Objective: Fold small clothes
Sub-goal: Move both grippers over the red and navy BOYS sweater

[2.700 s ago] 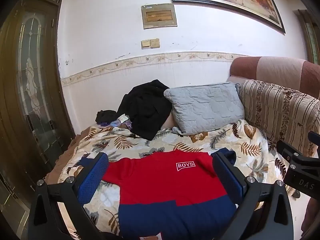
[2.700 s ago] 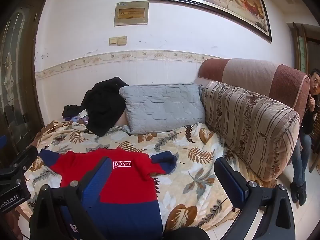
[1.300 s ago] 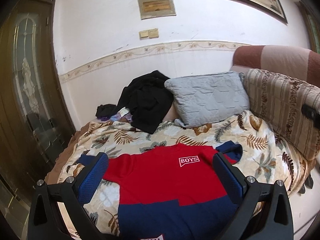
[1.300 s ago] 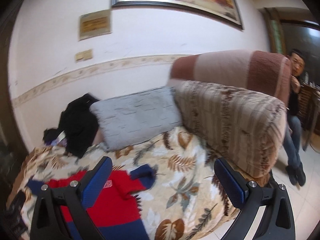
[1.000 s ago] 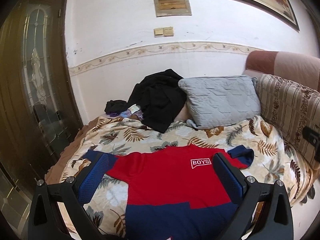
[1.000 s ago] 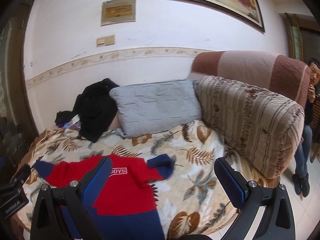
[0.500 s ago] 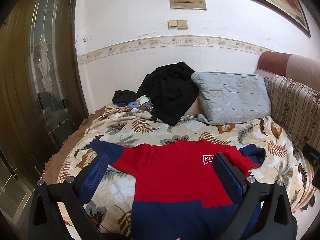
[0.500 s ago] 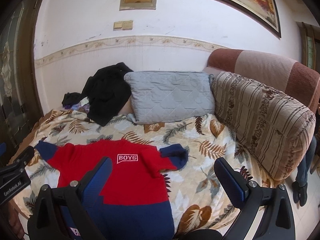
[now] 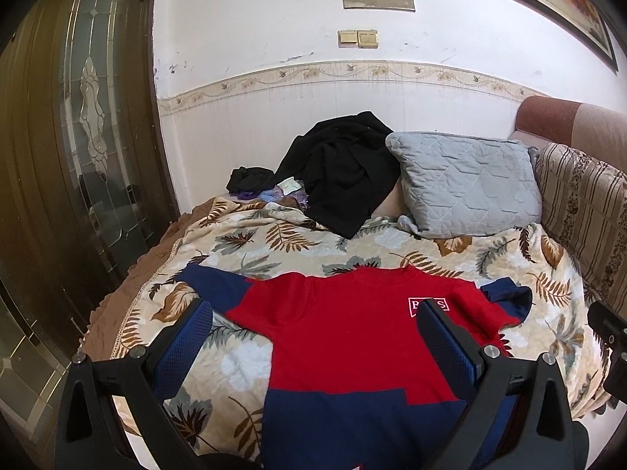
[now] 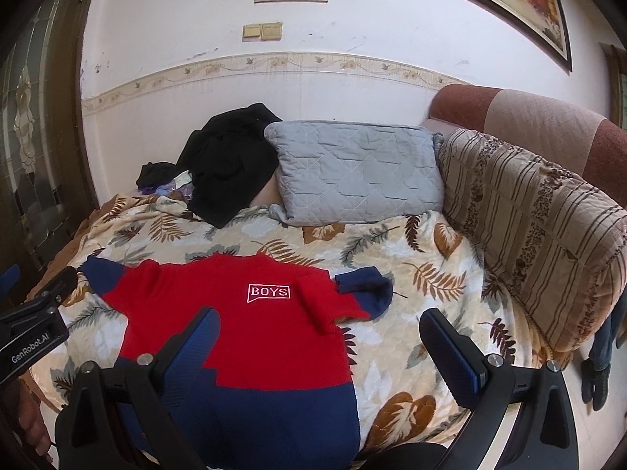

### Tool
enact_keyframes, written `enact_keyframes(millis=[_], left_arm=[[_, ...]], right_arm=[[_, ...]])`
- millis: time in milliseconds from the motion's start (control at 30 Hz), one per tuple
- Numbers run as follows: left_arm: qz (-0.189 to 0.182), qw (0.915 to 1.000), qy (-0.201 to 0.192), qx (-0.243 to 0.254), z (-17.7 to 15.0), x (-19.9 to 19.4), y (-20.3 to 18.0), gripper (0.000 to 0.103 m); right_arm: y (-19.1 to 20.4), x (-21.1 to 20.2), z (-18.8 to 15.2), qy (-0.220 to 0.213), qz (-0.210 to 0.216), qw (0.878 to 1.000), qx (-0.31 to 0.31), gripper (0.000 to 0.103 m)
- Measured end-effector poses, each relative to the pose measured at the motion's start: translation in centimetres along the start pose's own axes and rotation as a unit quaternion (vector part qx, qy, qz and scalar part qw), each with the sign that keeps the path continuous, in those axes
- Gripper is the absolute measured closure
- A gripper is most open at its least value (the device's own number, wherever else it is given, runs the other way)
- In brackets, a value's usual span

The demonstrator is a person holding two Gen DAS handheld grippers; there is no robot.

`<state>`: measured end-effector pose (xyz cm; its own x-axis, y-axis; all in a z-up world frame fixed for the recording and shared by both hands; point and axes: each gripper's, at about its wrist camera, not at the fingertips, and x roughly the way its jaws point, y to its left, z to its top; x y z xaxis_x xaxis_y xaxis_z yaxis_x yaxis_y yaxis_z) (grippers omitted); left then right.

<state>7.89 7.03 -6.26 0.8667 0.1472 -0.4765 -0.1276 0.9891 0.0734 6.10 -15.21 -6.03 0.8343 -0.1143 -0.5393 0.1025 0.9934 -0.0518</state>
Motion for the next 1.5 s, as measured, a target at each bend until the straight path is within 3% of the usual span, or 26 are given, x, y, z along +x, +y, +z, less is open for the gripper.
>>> enact_keyframes(millis=[967, 1500], left_arm=[[0.003, 0.9996, 0.022, 0.019, -0.5, 2.0, -1.2, 0.000], [-0.014, 0.9991, 0.023, 0.033, -0.4, 2.1, -2.5, 0.000]], right_arm=[[-0.4, 2.7, -0.4, 0.024, -0.001, 1.000, 0.005, 0.000], [-0.2, 3.4, -0.5, 0.034, -0.008, 0.999, -0.002, 0.000]])
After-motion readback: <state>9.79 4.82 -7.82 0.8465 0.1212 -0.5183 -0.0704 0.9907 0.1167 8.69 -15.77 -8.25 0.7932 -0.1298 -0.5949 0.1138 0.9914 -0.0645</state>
